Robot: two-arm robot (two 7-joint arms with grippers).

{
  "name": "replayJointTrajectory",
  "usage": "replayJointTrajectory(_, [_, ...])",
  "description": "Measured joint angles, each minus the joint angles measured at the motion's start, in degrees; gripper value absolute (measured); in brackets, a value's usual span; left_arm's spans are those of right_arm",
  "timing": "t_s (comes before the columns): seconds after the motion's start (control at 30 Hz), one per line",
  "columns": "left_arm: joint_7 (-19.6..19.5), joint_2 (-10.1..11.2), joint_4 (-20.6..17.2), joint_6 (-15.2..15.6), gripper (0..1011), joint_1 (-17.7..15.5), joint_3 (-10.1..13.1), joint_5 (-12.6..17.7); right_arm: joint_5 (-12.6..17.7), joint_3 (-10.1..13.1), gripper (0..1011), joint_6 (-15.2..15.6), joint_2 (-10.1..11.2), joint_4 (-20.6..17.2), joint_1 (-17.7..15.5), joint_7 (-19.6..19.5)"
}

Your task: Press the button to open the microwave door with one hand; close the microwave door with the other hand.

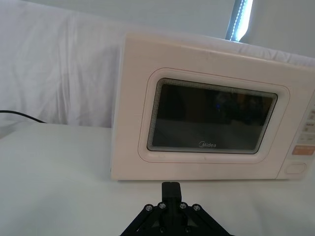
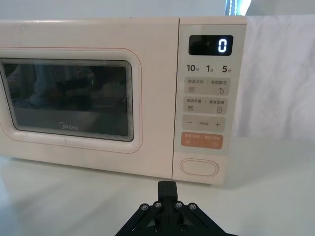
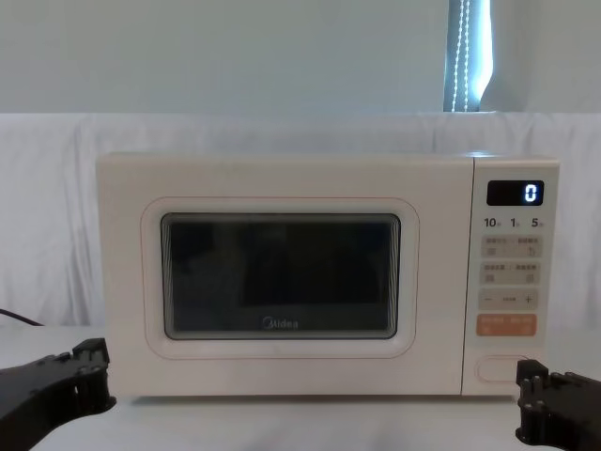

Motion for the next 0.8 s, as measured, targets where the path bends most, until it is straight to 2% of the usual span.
replayJointTrajectory(0.8, [-0.27,0.19,-0.18,0.04,0,-0.01,0.11,-0.2,0.0,0.0,0,0.0,0.0,0.0,0.0,-0.01])
